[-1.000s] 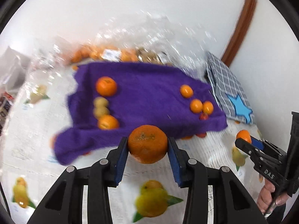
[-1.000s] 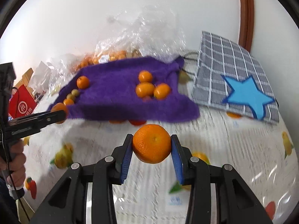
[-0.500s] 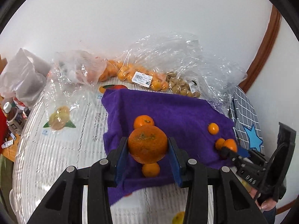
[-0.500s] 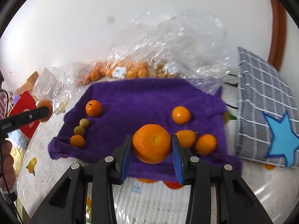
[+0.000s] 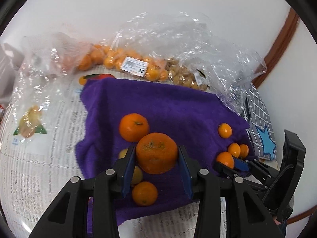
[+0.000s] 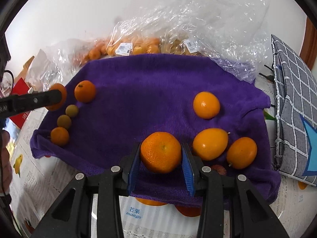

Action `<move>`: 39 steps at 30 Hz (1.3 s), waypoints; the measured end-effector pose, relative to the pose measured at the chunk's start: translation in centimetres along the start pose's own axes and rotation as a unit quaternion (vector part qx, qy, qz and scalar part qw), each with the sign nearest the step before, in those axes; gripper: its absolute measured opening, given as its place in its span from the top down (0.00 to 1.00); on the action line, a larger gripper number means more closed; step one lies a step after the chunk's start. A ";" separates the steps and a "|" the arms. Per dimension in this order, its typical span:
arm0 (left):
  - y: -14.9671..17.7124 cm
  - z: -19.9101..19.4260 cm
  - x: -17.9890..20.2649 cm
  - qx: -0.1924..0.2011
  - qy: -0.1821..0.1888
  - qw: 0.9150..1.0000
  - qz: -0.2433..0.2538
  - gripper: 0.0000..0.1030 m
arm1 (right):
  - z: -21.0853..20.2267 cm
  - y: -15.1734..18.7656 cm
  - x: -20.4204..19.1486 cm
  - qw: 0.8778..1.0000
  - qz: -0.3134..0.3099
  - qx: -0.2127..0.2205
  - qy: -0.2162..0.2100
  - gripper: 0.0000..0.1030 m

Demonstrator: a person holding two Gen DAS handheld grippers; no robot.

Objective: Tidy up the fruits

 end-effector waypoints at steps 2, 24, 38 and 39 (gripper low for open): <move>0.1 0.3 0.4 -0.002 0.002 1.000 0.011 0.61 | 0.0 0.0 0.1 1.000 0.001 0.000 -0.004 0.62; 2.2 4.3 1.5 -0.060 0.010 0.997 0.043 0.61 | -3.3 0.3 1.3 1.000 0.017 0.009 0.015 0.57; 0.9 -2.1 1.8 -0.005 -0.018 0.999 0.029 0.49 | -8.5 -1.0 2.3 0.997 0.041 0.031 0.062 0.47; 0.9 -2.9 1.7 -0.001 -0.021 0.999 0.025 0.48 | -9.4 -1.2 2.4 0.996 0.042 0.036 0.069 0.46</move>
Point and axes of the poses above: each gripper's, at about its wrist camera, not at the fingertips, and z roughly the way its jaws point, x to its right, y to its underside, the point moved 4 cm from there along z, roughly the way its jaws point, and after that the axes turned 9 degrees about x, right-handed, at the moved point
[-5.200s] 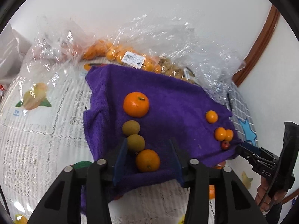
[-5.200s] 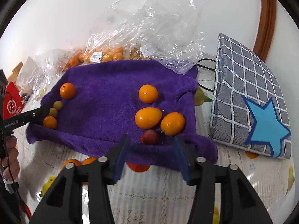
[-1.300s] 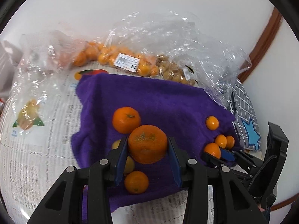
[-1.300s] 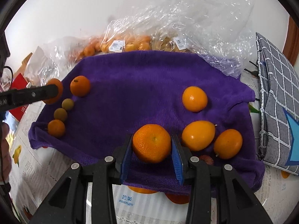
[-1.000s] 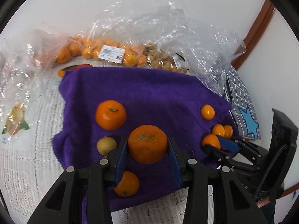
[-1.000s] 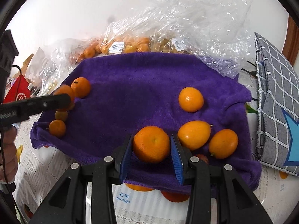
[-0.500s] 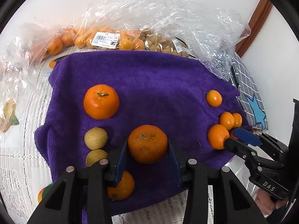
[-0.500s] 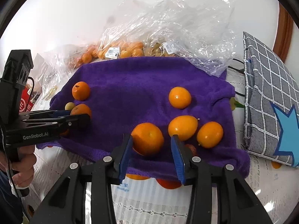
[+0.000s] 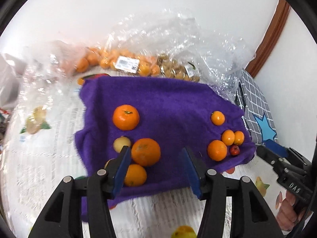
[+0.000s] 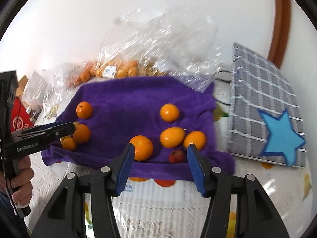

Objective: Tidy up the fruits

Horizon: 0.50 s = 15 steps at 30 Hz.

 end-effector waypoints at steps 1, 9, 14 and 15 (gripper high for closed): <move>0.1 -0.8 -0.1 0.004 -0.003 1.000 -0.005 0.46 | -0.7 -0.2 0.2 1.000 0.002 0.004 0.006 0.44; 0.5 -7.8 1.8 0.058 -0.058 0.996 0.018 0.34 | -7.6 -1.0 0.7 0.997 -0.010 0.038 0.063 0.34; 1.4 -11.6 3.5 0.072 -0.063 0.995 0.024 0.27 | -11.6 -0.5 0.6 0.996 -0.016 0.049 0.072 0.19; 1.6 -12.1 3.8 0.076 -0.063 0.995 0.024 0.26 | -12.3 -0.4 0.5 0.996 -0.018 0.055 0.074 0.13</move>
Point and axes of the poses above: each gripper's, at about its wrist camera, not at the fingertips, and z roughly the way its jaws point, x to its right, y to its underside, the point moved 4 cm from there along z, roughly the way its jaws point, and after that the axes turned 9 degrees about x, right-handed, at the moved point
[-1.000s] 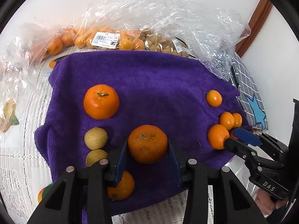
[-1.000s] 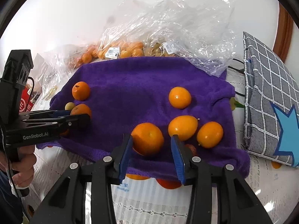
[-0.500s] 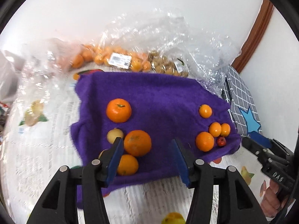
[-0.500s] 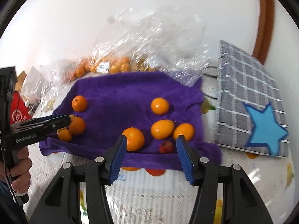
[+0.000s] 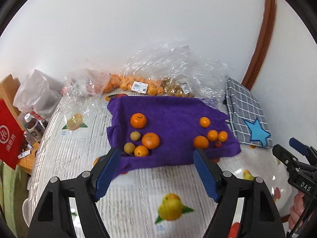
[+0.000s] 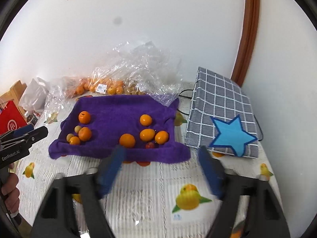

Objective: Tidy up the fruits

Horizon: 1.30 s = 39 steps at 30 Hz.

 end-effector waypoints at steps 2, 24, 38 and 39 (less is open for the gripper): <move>0.3 -1.4 0.4 0.007 -0.003 1.000 0.002 0.24 | -2.1 0.2 0.0 1.000 -0.005 0.022 0.004 0.08; 2.7 -8.8 3.3 0.040 -0.017 0.999 0.020 0.17 | -10.2 3.4 3.0 0.998 0.028 0.046 0.017 0.02; 2.9 -9.0 3.2 0.039 -0.017 0.999 0.019 0.17 | -10.9 3.5 2.4 0.998 0.010 0.050 0.021 0.02; 2.9 -9.0 3.2 0.038 -0.016 0.999 0.019 0.17 | -10.9 3.5 2.4 0.998 0.012 0.050 0.021 0.02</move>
Point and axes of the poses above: each gripper's, at about its wrist camera, not at the fingertips, and z roughly the way its jaws point, x to its right, y to its underside, the point moved 4 cm from there along z, roughly the way its jaws point, and after that the axes turned 9 degrees about x, right-handed, at the moved point
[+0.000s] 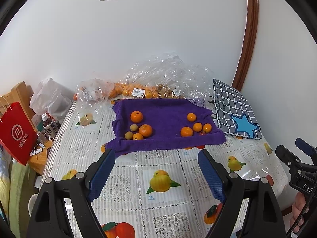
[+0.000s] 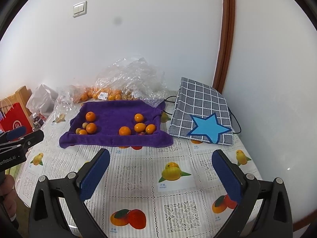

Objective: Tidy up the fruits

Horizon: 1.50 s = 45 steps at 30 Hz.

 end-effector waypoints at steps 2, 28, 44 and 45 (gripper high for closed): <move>0.0 0.0 0.0 0.000 0.001 1.000 0.001 0.17 | 0.0 0.0 0.1 1.000 0.001 0.001 -0.001 0.02; 0.1 -0.3 0.1 0.003 0.001 1.000 -0.002 0.17 | -0.2 -0.2 0.3 1.000 0.002 -0.001 -0.001 0.02; 0.0 -0.4 0.2 0.004 0.001 1.000 -0.002 0.17 | -0.2 -0.1 0.3 1.000 0.005 -0.002 -0.003 0.02; -0.1 -0.3 0.2 0.004 0.001 1.000 -0.001 0.17 | -0.2 -0.1 0.3 1.000 0.005 -0.001 -0.002 0.02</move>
Point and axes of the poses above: each gripper's, at about its wrist camera, not at the fingertips, and z roughly the way its jaws point, x to its right, y to its underside, the point moved 4 cm from there along z, roughly the way its jaws point, and after that the axes turned 9 degrees about x, right-handed, at the moved point
